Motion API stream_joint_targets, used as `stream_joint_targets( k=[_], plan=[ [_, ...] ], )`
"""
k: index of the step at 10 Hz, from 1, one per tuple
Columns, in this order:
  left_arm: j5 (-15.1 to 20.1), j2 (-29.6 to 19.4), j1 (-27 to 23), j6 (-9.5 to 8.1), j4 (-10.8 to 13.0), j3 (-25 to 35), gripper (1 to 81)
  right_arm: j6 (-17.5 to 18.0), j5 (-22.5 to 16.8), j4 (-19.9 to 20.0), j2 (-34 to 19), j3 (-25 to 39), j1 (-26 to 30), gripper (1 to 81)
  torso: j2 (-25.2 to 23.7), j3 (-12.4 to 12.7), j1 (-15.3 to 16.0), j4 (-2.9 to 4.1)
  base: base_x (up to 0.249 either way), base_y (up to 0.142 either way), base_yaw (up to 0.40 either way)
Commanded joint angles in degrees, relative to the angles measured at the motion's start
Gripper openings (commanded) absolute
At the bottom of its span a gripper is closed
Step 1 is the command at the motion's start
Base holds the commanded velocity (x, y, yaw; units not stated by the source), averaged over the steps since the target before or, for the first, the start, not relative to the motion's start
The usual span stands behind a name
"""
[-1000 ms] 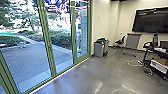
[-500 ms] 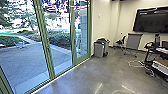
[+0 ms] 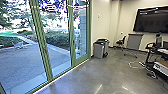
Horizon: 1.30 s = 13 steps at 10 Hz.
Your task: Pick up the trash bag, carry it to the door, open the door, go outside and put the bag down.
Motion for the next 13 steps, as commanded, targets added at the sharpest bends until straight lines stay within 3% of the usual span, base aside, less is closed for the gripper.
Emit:
stream_joint_targets(
  k=[1,3,13],
  plan=[
    [3.88,-0.08,-3.42,0.08,0.27,0.18,1.0,-0.4,-3.73,-0.46,0.77,0.64,2.84,81.1,0.0,0.0,0.0,0.0,0.161,-0.074,0.0],
    [3.88,-0.08,-3.42,0.08,0.27,0.18,1.0,-0.4,-3.73,-0.46,0.77,0.72,2.84,81.1,0.0,0.0,0.0,0.0,0.161,-0.067,0.0],
    [3.88,-0.08,-3.42,0.08,0.27,0.18,1.0,-0.4,-3.72,-0.46,0.78,0.73,2.84,81.1,0.0,0.0,0.0,0.0,0.165,0.0,0.0]
  ],
)
